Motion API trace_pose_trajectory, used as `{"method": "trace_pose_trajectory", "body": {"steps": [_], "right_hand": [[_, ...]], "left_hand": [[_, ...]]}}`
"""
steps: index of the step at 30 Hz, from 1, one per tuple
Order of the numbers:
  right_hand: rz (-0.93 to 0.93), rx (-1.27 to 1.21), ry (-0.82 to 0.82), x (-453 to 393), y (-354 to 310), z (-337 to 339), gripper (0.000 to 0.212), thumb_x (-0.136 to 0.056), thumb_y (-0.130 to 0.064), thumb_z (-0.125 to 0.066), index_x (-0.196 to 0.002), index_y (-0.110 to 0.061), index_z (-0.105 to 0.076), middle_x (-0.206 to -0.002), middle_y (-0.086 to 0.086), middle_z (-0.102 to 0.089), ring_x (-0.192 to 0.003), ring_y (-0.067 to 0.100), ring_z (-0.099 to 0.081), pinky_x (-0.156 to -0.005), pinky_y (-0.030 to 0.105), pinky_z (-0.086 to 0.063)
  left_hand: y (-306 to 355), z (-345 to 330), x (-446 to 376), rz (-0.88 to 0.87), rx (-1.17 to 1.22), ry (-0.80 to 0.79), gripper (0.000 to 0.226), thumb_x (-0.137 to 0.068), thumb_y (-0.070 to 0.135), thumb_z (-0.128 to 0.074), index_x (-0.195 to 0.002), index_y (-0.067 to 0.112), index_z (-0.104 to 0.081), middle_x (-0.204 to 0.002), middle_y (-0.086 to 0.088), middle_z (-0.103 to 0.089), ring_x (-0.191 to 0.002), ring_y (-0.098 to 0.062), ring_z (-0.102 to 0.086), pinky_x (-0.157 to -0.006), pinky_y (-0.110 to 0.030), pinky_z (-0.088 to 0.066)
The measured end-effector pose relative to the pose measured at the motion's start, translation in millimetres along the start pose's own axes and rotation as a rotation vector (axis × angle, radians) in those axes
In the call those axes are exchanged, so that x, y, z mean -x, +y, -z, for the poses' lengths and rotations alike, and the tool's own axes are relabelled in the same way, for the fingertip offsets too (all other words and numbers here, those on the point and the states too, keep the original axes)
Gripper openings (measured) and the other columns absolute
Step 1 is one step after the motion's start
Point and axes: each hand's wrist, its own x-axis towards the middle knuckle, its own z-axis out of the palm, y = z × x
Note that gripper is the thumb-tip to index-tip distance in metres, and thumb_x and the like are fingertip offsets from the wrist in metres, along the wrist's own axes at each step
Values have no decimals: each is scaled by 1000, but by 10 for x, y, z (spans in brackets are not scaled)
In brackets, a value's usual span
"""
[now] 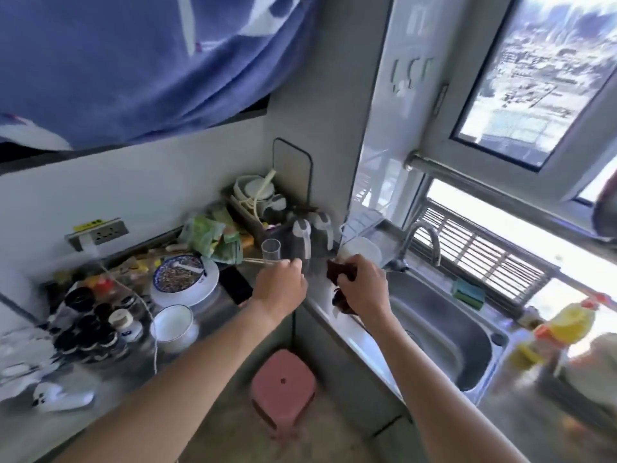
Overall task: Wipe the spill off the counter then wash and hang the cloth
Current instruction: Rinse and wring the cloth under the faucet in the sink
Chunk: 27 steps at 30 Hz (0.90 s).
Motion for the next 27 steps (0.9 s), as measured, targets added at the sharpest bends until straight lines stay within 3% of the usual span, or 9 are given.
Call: {"method": "trace_pose_trajectory", "body": {"steps": [5, 10, 14, 17, 21, 24, 27], "right_hand": [[-227, -74, 95, -331, 998, 552, 25, -80, -15, -70, -105, -10, -67, -103, 10, -70, -98, 27, -63, -85, 33, -49], [-421, -145, 111, -616, 1750, 748, 22, -81, -22, -74, -96, -12, -61, -98, 8, -67, -92, 24, -60, -77, 26, -39], [-551, -223, 144, -810, 2118, 768, 28, -81, -26, -77, -97, -10, -61, -92, 4, -63, -97, 27, -62, -78, 27, -39], [-669, -303, 163, -951, 2337, 701, 35, -82, -28, -77, -103, -6, -61, -99, 10, -66, -103, 29, -62, -81, 29, -41], [-800, -357, 164, -1169, 2573, 536, 36, -87, -27, -73, -112, -3, -61, -109, 15, -68, -108, 32, -63, -83, 29, -42], [-849, -350, 161, -1377, 2726, 364, 28, -86, -30, -70, -100, -6, -73, -99, 14, -74, -101, 32, -68, -78, 29, -46], [-914, -361, 196, -1610, 2880, 184, 25, -85, -34, -68, -95, -12, -75, -94, 11, -75, -96, 32, -68, -83, 34, -51]], "left_hand": [[1005, -527, -436, -76, 83, -167, 22, -98, 26, -45, -108, 13, -60, -111, -13, -69, -105, -35, -67, -82, -40, -51], [1820, -1041, -738, -250, 101, -389, 35, -100, 37, -44, -128, 17, -51, -128, -11, -64, -117, -33, -62, -93, -41, -47], [2235, -1351, -930, -294, 124, -529, 32, -96, 28, -45, -126, 17, -47, -127, -12, -62, -118, -35, -60, -93, -42, -46], [2388, -1580, -1121, -292, 179, -623, 38, -87, 24, -48, -125, 18, -47, -128, -11, -62, -116, -36, -61, -92, -43, -52], [2411, -1900, -1429, -307, 90, -629, 42, -90, 22, -48, -131, 17, -47, -131, -10, -58, -117, -36, -61, -93, -42, -50], [2354, -2111, -1707, -360, -36, -564, 37, -93, 18, -47, -130, 13, -47, -129, -12, -57, -117, -36, -60, -94, -43, -48], [2273, -2421, -2045, -406, -69, -535, 35, -91, 17, -48, -126, 13, -47, -131, -12, -55, -119, -33, -57, -97, -43, -48]]}}
